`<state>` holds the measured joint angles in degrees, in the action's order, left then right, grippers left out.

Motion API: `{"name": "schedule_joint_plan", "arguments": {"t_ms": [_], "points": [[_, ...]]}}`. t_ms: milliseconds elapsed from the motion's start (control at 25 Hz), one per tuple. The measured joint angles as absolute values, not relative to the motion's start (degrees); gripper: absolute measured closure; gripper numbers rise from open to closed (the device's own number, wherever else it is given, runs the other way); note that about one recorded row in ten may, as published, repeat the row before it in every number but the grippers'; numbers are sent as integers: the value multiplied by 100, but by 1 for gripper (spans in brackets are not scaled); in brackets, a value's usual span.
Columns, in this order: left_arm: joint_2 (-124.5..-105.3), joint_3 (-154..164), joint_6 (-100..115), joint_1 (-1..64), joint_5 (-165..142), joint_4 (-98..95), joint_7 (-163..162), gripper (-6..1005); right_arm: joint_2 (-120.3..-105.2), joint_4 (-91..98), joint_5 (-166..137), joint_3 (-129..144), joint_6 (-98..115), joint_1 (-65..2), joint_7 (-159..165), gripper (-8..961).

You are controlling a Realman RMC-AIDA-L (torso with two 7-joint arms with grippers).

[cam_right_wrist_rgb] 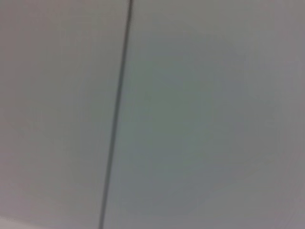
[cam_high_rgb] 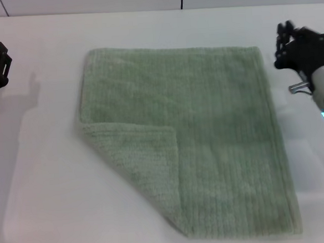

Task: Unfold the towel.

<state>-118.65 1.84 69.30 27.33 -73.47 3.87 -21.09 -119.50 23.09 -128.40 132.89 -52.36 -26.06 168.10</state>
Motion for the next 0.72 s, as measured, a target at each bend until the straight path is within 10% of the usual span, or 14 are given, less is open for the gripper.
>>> {"name": "schedule_joint_plan", "arguments": {"t_ms": [160, 720], "points": [[-11861, 183, 6939, 2718, -7347, 385, -2109, 339, -11936, 2794, -12872, 13217, -4471, -2622, 16308, 897], [-11856, 176, 6924, 2707, -7323, 326, -2109, 341, -11981, 6145, -12852, 11170, -309, -1741, 13881, 949]]}}
